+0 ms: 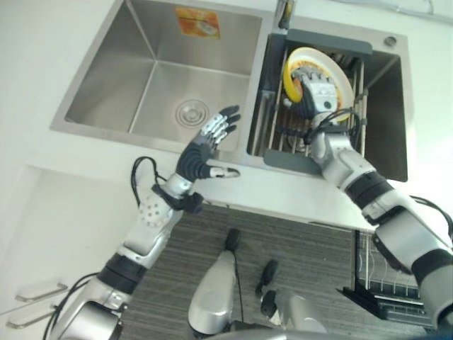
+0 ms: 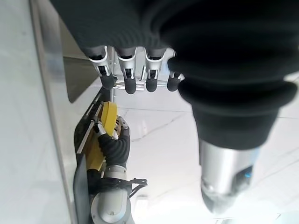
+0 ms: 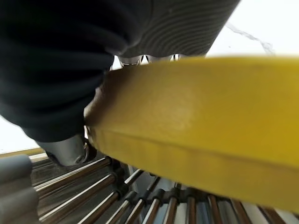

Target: Place the dishes in the dishwasher.

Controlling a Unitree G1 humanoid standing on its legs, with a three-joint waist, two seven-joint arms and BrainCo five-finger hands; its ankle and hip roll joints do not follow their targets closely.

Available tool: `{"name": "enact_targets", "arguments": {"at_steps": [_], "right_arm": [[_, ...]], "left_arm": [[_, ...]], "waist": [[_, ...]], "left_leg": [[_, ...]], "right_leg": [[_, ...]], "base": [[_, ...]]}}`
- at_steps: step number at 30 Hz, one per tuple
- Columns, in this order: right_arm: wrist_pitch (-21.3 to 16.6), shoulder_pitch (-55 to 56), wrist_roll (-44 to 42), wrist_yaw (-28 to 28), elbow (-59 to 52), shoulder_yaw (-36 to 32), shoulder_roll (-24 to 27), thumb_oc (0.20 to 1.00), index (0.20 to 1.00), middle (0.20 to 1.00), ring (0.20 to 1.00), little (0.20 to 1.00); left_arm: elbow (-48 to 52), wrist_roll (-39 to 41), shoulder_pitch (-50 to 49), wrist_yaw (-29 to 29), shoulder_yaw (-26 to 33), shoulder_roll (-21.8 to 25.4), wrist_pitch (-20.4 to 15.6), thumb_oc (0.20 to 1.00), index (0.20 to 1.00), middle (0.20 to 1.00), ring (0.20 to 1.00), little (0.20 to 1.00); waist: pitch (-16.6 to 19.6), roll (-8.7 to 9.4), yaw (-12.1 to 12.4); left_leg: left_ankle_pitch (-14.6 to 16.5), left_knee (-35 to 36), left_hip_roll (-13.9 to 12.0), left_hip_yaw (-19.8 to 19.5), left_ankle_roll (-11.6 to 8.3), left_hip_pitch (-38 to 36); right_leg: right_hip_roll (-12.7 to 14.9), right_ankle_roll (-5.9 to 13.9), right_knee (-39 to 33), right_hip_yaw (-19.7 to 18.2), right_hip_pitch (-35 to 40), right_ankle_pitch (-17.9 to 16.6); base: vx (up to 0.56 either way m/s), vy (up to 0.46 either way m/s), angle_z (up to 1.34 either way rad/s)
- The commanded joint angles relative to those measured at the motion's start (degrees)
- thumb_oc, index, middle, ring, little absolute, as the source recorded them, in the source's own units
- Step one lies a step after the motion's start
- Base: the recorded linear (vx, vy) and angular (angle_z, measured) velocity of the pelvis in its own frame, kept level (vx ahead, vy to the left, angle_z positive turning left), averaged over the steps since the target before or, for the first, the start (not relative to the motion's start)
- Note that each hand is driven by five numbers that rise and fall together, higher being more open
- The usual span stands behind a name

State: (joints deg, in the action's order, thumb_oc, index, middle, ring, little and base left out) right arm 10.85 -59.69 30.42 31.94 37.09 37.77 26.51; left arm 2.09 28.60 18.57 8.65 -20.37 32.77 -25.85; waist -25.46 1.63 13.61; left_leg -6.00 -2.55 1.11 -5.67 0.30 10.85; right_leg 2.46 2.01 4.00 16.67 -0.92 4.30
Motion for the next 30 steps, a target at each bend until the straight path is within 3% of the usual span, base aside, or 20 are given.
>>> {"name": "enact_targets", "arguments": {"at_steps": [1,10,12,15,20,25,30], "right_arm": [[0.1,1.8,1.6,2.4,0.1,3.8,0.2,0.2,0.2,0.2,0.2,0.2],[-0.9,2.2,2.1,4.0,-3.4,3.5,2.0,0.2,0.2,0.2,0.2,0.2],[-1.5,3.2,-1.9,6.0,-6.2,2.1,2.8,0.2,0.2,0.2,0.2,0.2],[-2.6,5.0,-7.7,7.1,-15.0,-3.3,4.7,0.2,0.2,0.2,0.2,0.2],[-4.2,9.1,-9.2,7.2,-27.4,-10.9,6.9,0.2,0.2,0.2,0.2,0.2],[-3.7,13.0,-9.6,7.5,-36.5,-17.4,9.2,0.2,0.2,0.2,0.2,0.2],[-1.4,18.1,-15.0,12.3,-41.7,-25.1,11.6,0.2,0.2,0.2,0.2,0.2]], "left_arm": [[3.1,0.2,0.5,-0.8,-0.4,-0.2,-3.9,1.0,1.0,1.0,1.0,1.0],[3.0,0.1,0.1,-0.6,-0.4,-0.7,-5.4,1.0,1.0,1.0,1.0,1.0],[3.3,-0.1,-0.6,-0.8,-0.1,-0.8,-5.5,1.0,1.0,1.0,1.0,1.0],[4.8,-1.2,-2.1,-2.1,0.8,-0.8,-4.7,1.0,1.0,1.0,1.0,1.0],[6.4,-2.3,-4.3,-4.1,2.5,-1.3,-3.7,1.0,1.0,1.0,1.0,1.0],[7.2,-3.0,-6.0,-5.6,3.5,-1.7,-3.4,1.0,1.0,1.0,1.0,1.0],[8.7,-3.3,-8.4,-6.6,5.2,-1.9,-3.1,1.0,1.0,1.0,1.0,1.0]], "waist": [[-0.9,-1.03,0.8],[-0.5,-1.82,0.1],[-0.1,-1.85,-0.4],[0.3,-1.59,-1.5],[1.1,-1.62,-3.4],[1.6,-2.0,-5.3],[2.3,-2.4,-7.0]], "left_leg": [[3.1,2.8,1.7,0.5,1.82,-2.3],[1.8,5.8,1.7,1.1,1.66,-2.9],[1.7,6.5,1.6,1.5,1.71,-3.6],[2.0,6.8,1.4,1.9,1.78,-4.3],[2.6,6.9,1.2,3.1,2.03,-5.3],[2.9,6.9,1.0,4.1,2.15,-5.9],[3.3,7.0,0.8,5.4,2.23,-6.6]], "right_leg": [[1.3,3.48,3.3,-2.7,-4.9,-3.9],[1.4,3.67,3.1,-2.5,-5.3,-3.7],[1.5,3.72,2.8,-2.6,-4.9,-3.6],[1.5,3.72,2.9,-3.2,-4.5,-3.4],[1.4,3.59,3.4,-4.4,-4.4,-3.0],[1.4,3.59,3.9,-5.6,-4.5,-2.6],[1.3,3.59,3.7,-6.9,-4.2,-2.4]], "base": [[0.0,0.0,0.0],[-0.03,0.031,0.0],[-0.01,0.052,0.01],[0.01,0.033,0.03],[0.02,0.054,-0.11],[0.02,0.046,-0.15],[0.01,0.034,-0.11]]}}
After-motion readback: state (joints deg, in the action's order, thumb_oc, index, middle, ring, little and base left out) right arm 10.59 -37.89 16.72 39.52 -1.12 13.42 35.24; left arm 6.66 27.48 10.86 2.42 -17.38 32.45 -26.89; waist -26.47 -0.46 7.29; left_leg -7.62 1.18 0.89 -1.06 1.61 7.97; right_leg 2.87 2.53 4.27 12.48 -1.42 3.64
